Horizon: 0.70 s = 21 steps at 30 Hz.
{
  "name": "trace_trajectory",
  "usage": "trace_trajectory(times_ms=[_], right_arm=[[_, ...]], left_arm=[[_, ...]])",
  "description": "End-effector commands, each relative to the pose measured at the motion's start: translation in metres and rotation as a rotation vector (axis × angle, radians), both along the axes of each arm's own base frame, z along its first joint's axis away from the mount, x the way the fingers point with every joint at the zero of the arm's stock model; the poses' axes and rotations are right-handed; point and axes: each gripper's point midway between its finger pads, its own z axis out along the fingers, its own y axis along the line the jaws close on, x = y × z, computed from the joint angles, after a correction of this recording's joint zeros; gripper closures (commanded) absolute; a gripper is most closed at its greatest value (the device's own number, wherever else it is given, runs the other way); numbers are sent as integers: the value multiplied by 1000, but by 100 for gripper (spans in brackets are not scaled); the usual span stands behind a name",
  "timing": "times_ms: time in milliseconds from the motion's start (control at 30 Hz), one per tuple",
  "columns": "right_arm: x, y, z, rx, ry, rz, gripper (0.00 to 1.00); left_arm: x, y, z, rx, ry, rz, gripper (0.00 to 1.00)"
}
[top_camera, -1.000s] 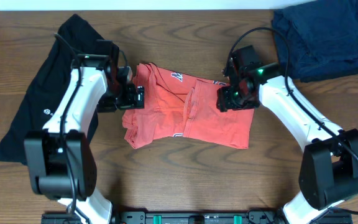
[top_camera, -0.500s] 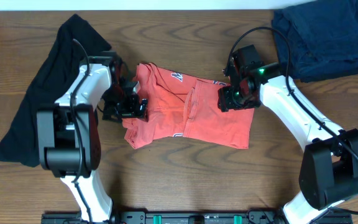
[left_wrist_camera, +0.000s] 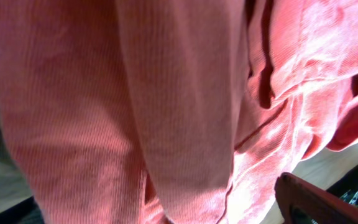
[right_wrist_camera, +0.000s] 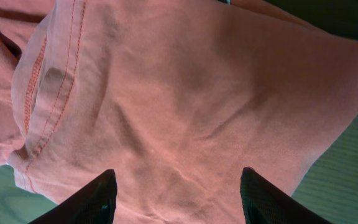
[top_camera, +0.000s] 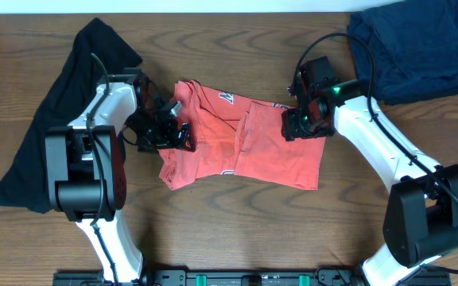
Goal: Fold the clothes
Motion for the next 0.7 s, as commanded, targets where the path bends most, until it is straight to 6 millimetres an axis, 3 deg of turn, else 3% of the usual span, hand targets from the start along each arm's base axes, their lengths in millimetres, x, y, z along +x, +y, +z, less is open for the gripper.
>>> trace_trajectory(times_ms=[0, 100, 133, 333, 500, 667], right_arm=[[5, -6, 4, -8, -22, -1, 38], [6, -8, 4, -7, -25, -7, 39], [7, -9, 4, -7, -25, -10, 38], [11, -10, 5, -4, -42, -17, 40], [23, -6, 9, 15, -90, -17, 49], [32, 0, 12, 48, -125, -12, 67]], left_arm=[[-15, -5, -18, -35, 49, -21, 7], [-17, -5, -19, -35, 55, -21, 30], [-17, -5, -19, -35, 55, -21, 42], [-17, -1, -21, -9, 59, -19, 94], [-18, 13, -15, 39, 76, 41, 94], [-10, 31, 16, 44, 10, 119, 94]])
